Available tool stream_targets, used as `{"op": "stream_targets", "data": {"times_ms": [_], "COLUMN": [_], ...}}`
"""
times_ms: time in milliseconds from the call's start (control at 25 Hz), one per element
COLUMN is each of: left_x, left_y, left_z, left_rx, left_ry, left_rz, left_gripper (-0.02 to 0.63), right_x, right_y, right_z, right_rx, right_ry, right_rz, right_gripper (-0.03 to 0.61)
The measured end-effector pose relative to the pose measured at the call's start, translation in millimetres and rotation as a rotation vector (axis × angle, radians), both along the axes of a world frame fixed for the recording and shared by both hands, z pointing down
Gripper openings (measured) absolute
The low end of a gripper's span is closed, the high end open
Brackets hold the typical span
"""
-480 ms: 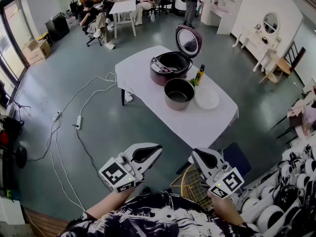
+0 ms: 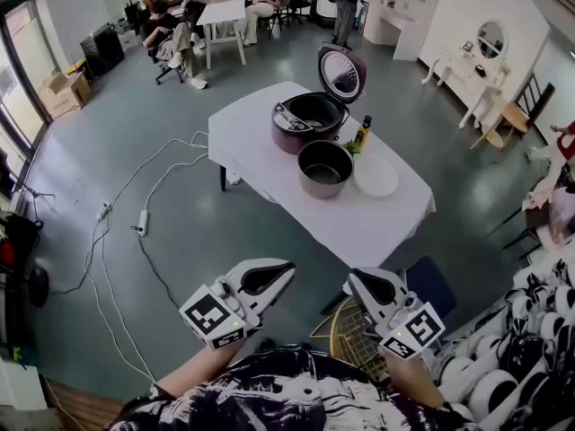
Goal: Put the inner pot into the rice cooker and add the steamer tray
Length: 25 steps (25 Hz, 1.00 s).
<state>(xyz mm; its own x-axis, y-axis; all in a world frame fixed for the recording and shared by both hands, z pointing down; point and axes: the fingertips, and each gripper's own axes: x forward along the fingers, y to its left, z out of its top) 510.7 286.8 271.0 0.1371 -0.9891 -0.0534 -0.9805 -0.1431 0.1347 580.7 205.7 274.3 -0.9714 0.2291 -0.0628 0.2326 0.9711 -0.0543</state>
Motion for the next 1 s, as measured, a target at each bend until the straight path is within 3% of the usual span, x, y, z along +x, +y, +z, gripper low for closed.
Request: {"op": "stream_targets", "data": {"times_ms": [80,120,160,200,280,440,1000], "left_x": [1,1,0,0,-1,-1,-8], "left_y": [1,2,3,3,3,1,-17], "left_z": [0,-1,-1,-2,-2,-1,26], "left_rx": [0.000,0.000,0.001,0.003,0.006,-0.001,-0.078], "left_ry": [-0.001,-0.001,-0.002,-0.003,-0.003,0.002,0.009], "left_rz": [-0.002,-0.003,-0.003,-0.004,-0.006,-0.010,-0.099], "left_gripper": [0.005,0.005,0.005,0.005,0.005,0.005,0.005], "right_x": [1,0,0,-1,-2,-4,-10], "right_y": [-1,-2,-3,-4,-1,-4,-38], "right_z": [-7,-13,-19,-23,-23,-15,17], "right_rx": [-0.012,-0.020,-0.019,-0.004,0.026,-0.039,-0.063], "right_ry": [-0.049,-0.089,-0.127,-0.154,-0.164,-0.137,-0.093], "right_rz": [0.013,0.034,0.065,0.092,0.108,0.092,0.045], "right_gripper": [-0.002,0.067,0.473,0.554,0.555,0.555,0.555]}}
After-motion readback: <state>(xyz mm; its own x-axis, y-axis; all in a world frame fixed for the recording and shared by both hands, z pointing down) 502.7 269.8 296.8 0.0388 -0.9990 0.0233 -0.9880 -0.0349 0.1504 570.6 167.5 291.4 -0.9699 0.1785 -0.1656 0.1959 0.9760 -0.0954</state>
